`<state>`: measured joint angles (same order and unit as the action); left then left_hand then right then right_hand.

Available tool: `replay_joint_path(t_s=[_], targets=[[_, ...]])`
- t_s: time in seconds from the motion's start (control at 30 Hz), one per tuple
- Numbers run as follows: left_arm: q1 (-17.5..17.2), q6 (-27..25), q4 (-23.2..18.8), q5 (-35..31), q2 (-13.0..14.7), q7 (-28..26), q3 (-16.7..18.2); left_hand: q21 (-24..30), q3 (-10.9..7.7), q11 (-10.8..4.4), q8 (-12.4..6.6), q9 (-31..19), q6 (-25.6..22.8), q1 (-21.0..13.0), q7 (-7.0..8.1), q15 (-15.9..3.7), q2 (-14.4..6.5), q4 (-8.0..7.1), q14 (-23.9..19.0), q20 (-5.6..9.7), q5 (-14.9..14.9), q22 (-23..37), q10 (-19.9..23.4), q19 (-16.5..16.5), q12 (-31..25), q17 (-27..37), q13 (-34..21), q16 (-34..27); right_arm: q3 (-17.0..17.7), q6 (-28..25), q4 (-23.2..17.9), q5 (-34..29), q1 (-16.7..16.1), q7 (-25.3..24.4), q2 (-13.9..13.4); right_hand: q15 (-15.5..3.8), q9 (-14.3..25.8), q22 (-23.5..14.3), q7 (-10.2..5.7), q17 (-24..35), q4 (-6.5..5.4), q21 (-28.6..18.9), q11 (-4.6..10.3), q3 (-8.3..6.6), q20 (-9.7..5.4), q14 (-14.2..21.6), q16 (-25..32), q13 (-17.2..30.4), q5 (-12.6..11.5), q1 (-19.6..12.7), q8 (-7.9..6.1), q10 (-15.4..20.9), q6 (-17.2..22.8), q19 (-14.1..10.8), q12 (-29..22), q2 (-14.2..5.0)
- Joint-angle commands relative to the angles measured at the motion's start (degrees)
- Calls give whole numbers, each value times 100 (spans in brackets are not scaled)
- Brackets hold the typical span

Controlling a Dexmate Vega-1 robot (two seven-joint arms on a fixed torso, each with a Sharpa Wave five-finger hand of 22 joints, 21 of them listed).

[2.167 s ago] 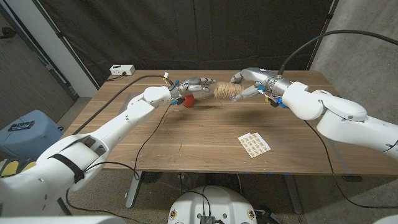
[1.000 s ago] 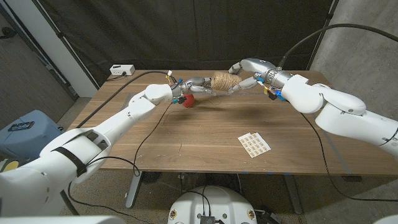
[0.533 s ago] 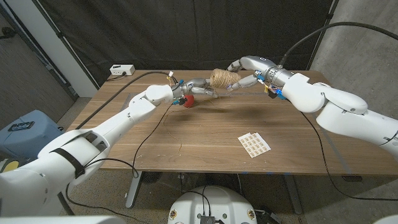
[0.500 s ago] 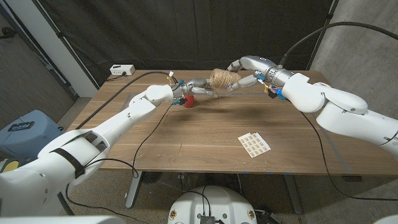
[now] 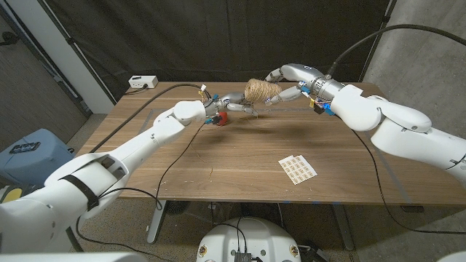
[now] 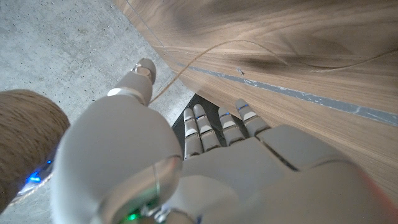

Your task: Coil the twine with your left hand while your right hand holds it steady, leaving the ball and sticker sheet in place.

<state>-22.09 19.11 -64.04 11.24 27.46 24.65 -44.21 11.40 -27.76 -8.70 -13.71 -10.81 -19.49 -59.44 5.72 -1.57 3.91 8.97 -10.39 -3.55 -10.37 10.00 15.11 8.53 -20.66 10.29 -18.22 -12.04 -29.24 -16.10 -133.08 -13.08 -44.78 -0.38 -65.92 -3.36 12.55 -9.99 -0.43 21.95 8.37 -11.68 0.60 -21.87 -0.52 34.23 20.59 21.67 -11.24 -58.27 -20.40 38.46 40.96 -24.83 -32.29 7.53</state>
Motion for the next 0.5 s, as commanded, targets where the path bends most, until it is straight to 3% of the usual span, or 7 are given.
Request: replay_joint_path(t_s=[0.03,0.07,0.5], targets=[[-32,24,-92,-92,-40,-195,-99,55,61,-18,-68,-21,-304,-104,159,-78,0,-2,-239,3,2,15,290,137,-133,14,-46,-60,-4,95,88,5,46,1,45,-763,21,-18,-413,15,10,3,616,18,-13,53,5,32,-25,-119,-7,643,468,-21,-32,-346],[-31,20,-100,-107,-41,-208,-112,54,83,-30,-100,-21,-438,-124,228,-106,-2,1,-288,15,2,15,392,159,-168,13,-55,-67,-5,106,101,15,53,7,51,-763,21,-18,-416,17,9,3,620,20,-13,52,6,31,-24,-119,-7,649,470,-22,-34,-348],[-38,9,-107,-210,-148,-446,-210,72,228,-81,-216,-23,-1124,-267,317,-261,-93,-2,-763,29,10,17,988,370,-322,19,-112,-175,-27,193,217,8,135,27,105,-760,26,-19,-412,47,13,3,615,48,-19,55,21,34,-18,-137,3,651,479,-22,-35,-370]])
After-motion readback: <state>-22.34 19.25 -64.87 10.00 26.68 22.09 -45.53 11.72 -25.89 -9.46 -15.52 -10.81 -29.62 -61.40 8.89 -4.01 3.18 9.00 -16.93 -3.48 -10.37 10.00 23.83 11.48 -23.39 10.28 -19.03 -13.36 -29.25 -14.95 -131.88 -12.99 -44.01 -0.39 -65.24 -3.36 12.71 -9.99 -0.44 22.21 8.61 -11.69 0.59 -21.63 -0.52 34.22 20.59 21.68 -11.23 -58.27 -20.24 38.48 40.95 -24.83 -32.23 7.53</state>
